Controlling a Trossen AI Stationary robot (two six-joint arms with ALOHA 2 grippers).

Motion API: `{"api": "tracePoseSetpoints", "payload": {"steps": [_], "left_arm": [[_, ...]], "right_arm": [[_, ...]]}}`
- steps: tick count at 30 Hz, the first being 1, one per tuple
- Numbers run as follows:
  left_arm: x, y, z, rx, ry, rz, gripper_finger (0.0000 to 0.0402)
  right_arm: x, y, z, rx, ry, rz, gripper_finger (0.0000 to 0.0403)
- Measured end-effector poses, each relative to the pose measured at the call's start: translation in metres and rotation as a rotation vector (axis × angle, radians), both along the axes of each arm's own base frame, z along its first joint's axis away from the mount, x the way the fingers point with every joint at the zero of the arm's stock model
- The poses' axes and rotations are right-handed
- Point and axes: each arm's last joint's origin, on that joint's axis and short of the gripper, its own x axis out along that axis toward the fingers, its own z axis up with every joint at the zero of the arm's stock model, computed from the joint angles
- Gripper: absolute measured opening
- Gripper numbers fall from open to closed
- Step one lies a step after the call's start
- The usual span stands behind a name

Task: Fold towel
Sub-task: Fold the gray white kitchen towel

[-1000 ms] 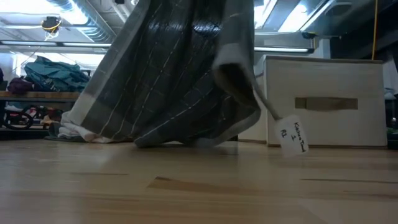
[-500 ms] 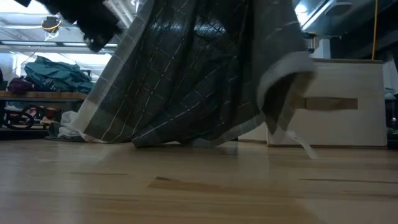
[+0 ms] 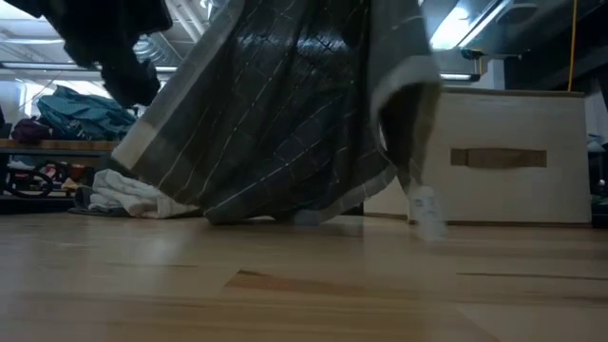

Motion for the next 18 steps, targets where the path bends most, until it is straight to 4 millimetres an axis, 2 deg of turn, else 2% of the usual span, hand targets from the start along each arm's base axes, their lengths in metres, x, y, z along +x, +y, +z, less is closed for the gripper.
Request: {"api": "tracePoseSetpoints", "payload": {"steps": [8, 13, 18], "left_arm": [[0.024, -0.016, -0.028, -0.08, 0.105, 0.053, 0.0201], [0.04, -0.031, -0.038, -0.109, 0.055, 0.022, 0.0201], [0.057, -0.039, -0.049, -0.11, -0.005, 0.006, 0.0201]], "right_arm": [[0.009, -0.026, 0.004, 0.016, -0.042, -0.076, 0.0001], [0.015, -0.043, 0.003, 0.035, -0.027, -0.044, 0.0001], [0.018, -0.051, 0.002, 0.05, -0.025, -0.018, 0.0001]]}}
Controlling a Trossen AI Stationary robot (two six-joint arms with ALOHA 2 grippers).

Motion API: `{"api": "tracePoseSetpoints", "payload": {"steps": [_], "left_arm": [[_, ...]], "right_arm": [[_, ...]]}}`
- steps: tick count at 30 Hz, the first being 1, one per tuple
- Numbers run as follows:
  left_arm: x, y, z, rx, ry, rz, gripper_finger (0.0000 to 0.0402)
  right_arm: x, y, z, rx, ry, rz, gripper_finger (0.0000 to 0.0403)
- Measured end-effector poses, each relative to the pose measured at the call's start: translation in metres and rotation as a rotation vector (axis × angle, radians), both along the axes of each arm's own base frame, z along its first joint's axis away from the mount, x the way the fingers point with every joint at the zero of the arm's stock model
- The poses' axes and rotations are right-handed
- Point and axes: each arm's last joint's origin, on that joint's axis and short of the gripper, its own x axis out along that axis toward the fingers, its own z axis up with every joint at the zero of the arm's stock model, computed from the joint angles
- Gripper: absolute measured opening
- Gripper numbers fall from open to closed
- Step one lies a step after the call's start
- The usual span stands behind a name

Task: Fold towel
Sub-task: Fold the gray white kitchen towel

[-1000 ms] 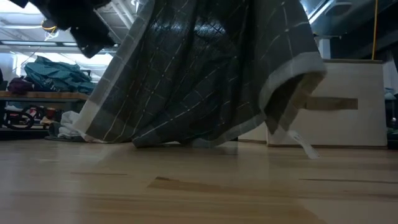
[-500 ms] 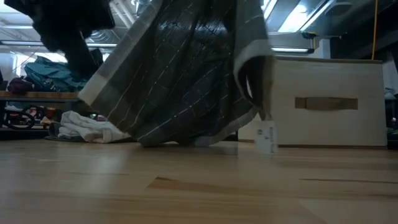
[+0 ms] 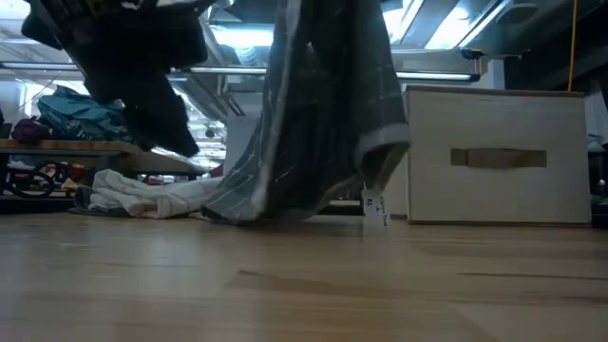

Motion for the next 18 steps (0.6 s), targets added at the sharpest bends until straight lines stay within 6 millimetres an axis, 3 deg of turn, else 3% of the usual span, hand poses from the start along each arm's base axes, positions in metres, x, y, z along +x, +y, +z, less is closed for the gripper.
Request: {"api": "tracePoseSetpoints", "payload": {"steps": [10, 18], "left_arm": [[0.014, -0.005, -0.024, -0.083, 0.041, 0.077, 0.0201], [0.024, -0.008, -0.022, -0.195, -0.042, 0.147, 0.0201]], "right_arm": [[0.0, 0.002, -0.002, 0.003, 0.018, 0.031, 0.0001], [0.002, 0.003, -0.005, 0.001, 0.029, 0.033, 0.0001]]}}
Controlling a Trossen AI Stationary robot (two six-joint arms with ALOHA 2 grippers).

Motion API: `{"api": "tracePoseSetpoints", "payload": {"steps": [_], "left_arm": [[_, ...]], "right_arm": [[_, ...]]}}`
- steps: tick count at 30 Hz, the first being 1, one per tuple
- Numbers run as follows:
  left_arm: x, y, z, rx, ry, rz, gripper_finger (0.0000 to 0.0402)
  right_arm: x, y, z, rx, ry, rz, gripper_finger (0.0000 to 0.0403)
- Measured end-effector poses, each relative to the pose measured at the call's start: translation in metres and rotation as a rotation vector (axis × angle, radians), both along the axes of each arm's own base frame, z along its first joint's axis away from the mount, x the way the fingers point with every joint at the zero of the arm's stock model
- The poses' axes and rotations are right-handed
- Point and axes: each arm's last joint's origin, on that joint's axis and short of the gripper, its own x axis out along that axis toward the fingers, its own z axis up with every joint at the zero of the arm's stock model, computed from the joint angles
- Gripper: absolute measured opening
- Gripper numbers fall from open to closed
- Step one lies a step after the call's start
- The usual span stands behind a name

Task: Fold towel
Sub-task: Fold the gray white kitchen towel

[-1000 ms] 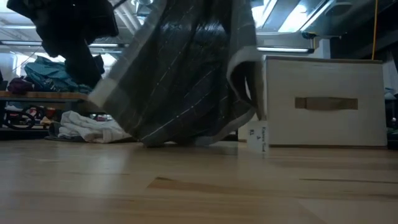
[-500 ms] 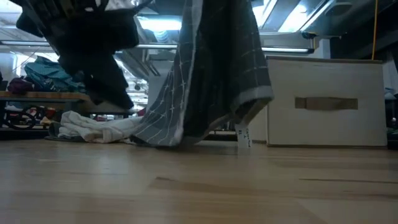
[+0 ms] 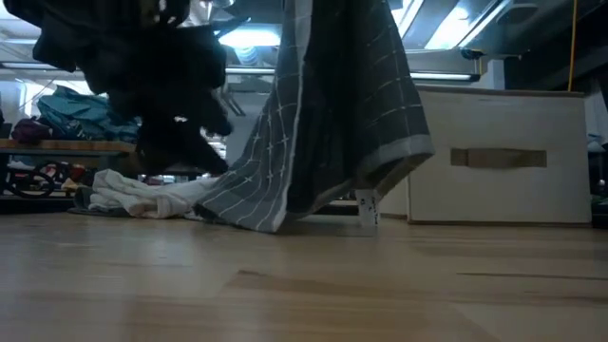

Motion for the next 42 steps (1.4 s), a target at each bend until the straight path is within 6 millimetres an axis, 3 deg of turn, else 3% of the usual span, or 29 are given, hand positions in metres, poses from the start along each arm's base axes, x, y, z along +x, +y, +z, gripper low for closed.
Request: {"api": "tracePoseSetpoints", "payload": {"steps": [10, 25, 42], "left_arm": [[0.006, 0.007, 0.01, 0.022, -0.143, 0.297, 0.0201], [0.009, 0.012, 0.013, -0.028, -0.185, 0.398, 0.0201], [0.007, 0.006, 0.013, -0.032, -0.187, 0.376, 0.0201]], "right_arm": [[0.01, -0.001, -0.002, 0.002, -0.04, -0.038, 0.0001], [0.041, -0.006, -0.016, 0.013, -0.076, -0.059, 0.0001], [0.044, -0.004, 0.008, -0.034, -0.281, 0.009, 0.0001]]}}
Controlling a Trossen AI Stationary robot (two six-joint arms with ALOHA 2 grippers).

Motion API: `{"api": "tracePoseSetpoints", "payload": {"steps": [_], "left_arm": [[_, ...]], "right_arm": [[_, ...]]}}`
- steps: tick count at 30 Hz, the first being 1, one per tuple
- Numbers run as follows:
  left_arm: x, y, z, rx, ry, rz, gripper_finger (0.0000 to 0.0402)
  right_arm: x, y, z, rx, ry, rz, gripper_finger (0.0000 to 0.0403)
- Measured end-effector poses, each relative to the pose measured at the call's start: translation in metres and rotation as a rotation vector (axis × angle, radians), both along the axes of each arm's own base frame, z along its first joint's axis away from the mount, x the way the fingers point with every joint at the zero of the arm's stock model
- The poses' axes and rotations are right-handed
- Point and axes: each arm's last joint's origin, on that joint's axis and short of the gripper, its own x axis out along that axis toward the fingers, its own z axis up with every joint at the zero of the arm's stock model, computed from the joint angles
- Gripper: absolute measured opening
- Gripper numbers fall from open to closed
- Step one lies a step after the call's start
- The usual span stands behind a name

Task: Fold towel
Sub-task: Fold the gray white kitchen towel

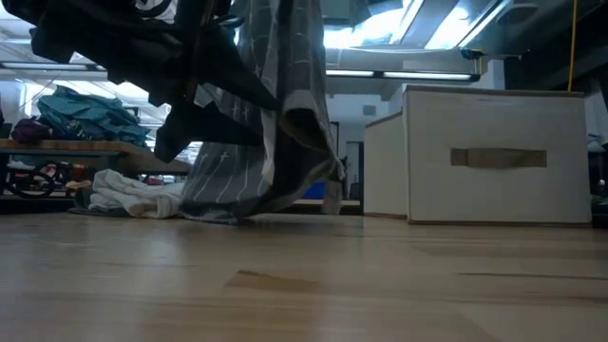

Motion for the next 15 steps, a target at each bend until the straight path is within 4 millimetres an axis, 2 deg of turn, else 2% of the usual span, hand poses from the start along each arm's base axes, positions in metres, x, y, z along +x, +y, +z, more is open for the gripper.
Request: {"api": "tracePoseSetpoints", "payload": {"steps": [15], "left_arm": [[-0.0051, 0.0024, -0.0098, -0.06, 0.094, 0.062, 0.0196]], "right_arm": [[-0.0005, 0.0001, 0.0039, -0.009, -0.032, -0.003, 0.0001]]}}
